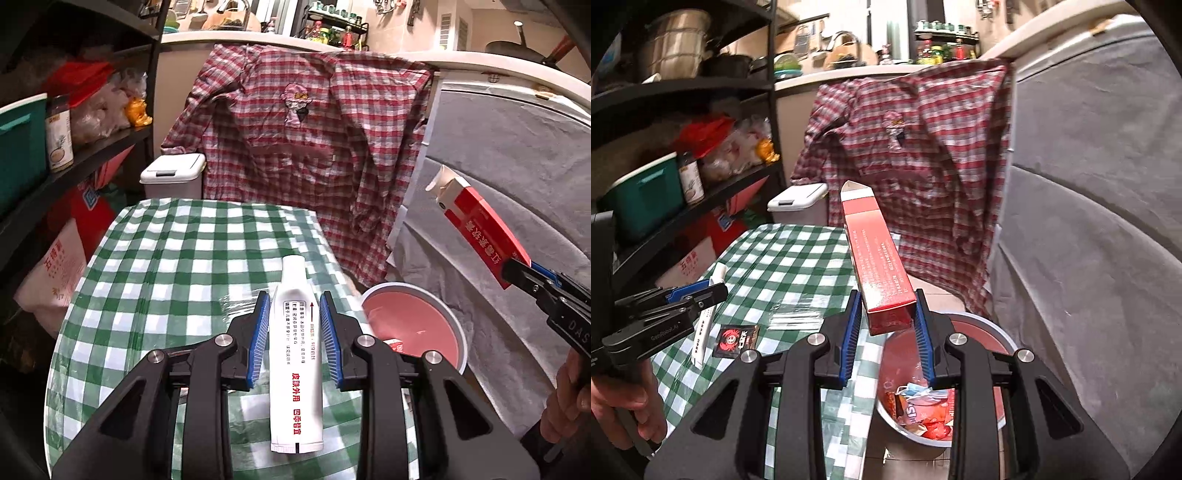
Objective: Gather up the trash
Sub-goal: 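Carry the white tube and long red box over the pink bin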
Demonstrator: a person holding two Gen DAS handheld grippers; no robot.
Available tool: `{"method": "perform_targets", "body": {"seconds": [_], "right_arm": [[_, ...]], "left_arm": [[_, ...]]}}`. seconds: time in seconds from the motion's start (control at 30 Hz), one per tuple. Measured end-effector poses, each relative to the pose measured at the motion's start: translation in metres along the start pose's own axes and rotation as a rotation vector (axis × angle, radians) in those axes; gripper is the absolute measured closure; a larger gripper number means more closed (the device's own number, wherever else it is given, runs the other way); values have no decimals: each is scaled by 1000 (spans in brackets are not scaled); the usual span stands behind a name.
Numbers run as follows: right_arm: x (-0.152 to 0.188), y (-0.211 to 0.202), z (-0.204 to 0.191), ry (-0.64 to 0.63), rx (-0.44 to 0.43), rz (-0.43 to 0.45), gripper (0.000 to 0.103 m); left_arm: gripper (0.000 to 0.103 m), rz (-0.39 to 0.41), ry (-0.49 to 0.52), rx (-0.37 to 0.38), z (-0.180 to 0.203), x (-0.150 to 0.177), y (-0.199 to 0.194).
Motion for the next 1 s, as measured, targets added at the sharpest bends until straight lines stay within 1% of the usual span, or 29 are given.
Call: {"method": "perform_targets", "body": {"seconds": [0.4, 0.57, 1.0], "right_arm": [[-3, -3, 36, 52, 98, 22, 74], [-4, -3, 49, 71, 131, 26, 74], [1, 8, 73, 98, 185, -13, 74]], "left_arm": [[75, 25, 69, 38, 42, -12, 10], [75, 24, 74, 57, 55, -14, 18], [75, 6, 85, 99, 89, -19, 54]]}}
Point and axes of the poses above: each gripper's, at about its wrist camera, not at the fingertips, and y roughly the way its jaws point, z to its right, x to its underside, the point moved 5 cm from there along y, roughly the way its jaws point, and after that the axes turned 13 degrees about x, right-handed, at the moved point
